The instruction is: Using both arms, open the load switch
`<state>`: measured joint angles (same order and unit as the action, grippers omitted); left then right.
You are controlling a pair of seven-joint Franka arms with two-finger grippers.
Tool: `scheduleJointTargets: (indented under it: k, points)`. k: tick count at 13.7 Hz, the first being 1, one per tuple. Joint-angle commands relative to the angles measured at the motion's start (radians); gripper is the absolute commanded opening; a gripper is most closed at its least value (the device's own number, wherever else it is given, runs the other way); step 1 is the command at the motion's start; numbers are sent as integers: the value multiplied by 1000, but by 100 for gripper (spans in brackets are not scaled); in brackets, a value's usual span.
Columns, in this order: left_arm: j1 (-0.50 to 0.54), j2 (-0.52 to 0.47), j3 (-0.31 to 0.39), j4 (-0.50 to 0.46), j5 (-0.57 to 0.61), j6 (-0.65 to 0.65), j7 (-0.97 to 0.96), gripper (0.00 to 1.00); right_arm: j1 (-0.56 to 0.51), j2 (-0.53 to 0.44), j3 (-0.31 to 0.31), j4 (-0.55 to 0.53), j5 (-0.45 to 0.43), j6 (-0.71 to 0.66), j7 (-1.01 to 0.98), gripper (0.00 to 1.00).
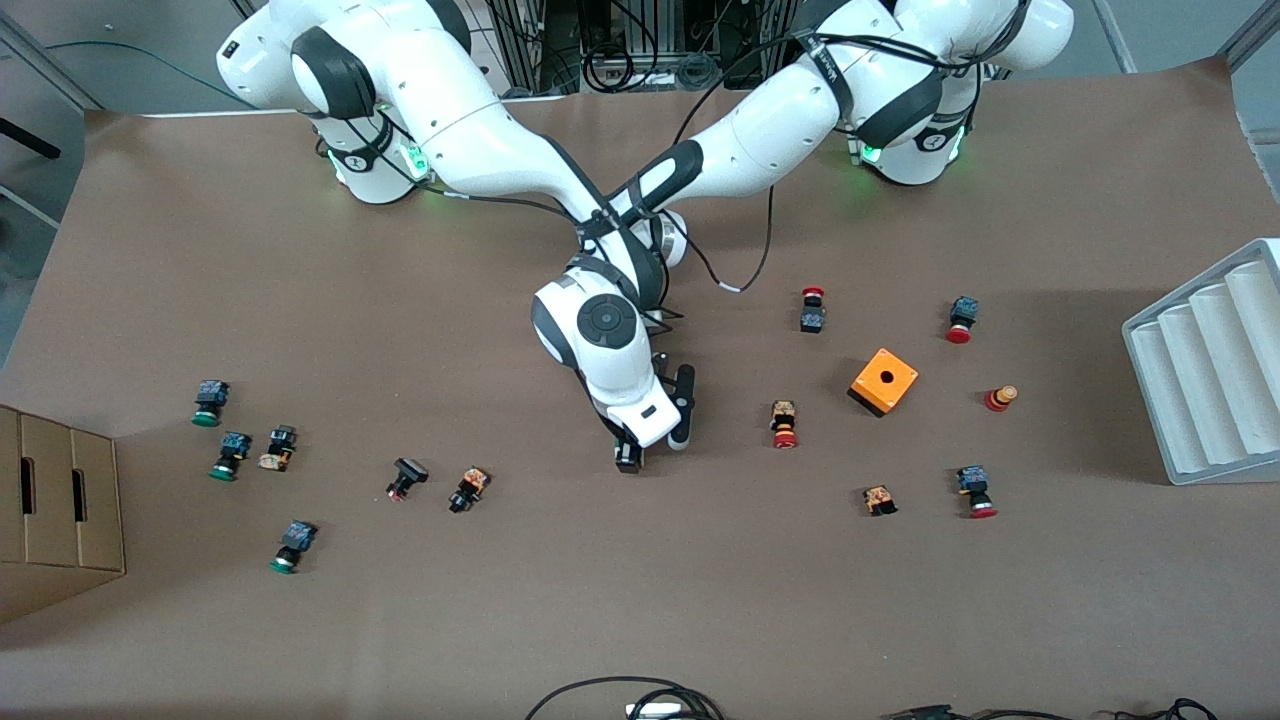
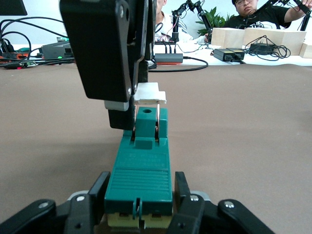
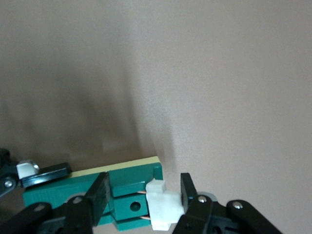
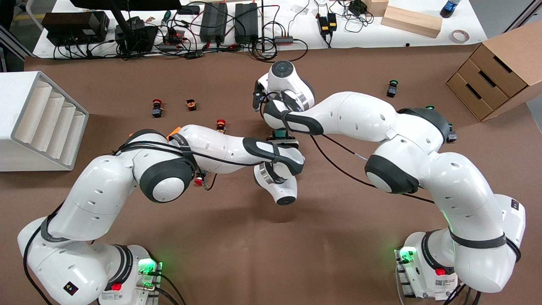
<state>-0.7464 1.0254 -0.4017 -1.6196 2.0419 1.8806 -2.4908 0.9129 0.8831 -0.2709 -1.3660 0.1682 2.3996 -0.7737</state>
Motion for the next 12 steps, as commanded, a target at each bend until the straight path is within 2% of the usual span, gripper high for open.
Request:
scheduleJointTargets:
  k: [1, 12]
  points:
    - [-15, 18, 11, 18, 11, -9, -14, 59, -11, 2, -53, -31, -19, 4, -50, 65]
    - [-15, 18, 11, 18, 11, -9, -13, 59, -12, -23, -53, -32, -19, -45, -56, 65]
